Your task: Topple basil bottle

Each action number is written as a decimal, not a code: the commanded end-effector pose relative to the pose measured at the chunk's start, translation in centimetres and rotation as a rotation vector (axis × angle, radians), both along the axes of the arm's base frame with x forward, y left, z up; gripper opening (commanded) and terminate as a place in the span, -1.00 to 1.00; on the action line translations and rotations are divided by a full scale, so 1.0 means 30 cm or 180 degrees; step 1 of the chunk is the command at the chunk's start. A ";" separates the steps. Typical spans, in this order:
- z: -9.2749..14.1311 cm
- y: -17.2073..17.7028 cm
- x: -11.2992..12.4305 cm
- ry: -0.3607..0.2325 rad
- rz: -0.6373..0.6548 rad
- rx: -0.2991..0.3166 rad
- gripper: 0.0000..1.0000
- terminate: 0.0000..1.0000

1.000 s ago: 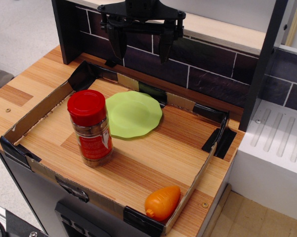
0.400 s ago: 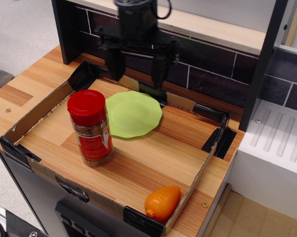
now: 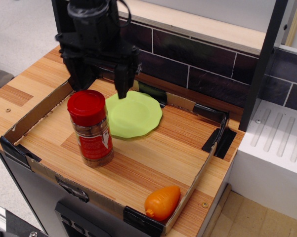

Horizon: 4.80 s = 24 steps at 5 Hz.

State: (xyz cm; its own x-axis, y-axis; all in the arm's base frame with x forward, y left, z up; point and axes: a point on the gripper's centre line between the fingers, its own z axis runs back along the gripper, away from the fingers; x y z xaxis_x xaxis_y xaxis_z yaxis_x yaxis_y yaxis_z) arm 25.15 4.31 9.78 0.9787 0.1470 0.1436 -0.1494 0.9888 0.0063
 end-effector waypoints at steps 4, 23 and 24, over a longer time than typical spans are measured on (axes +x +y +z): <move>0.017 0.013 -0.106 -0.0022 -0.0005 0.0070 1.00 -1.00; -0.214 0.306 -0.111 0.0108 0.3143 -0.0329 -1.00 -1.00; -0.210 0.291 -0.097 0.0163 0.3082 -0.0152 1.00 -1.00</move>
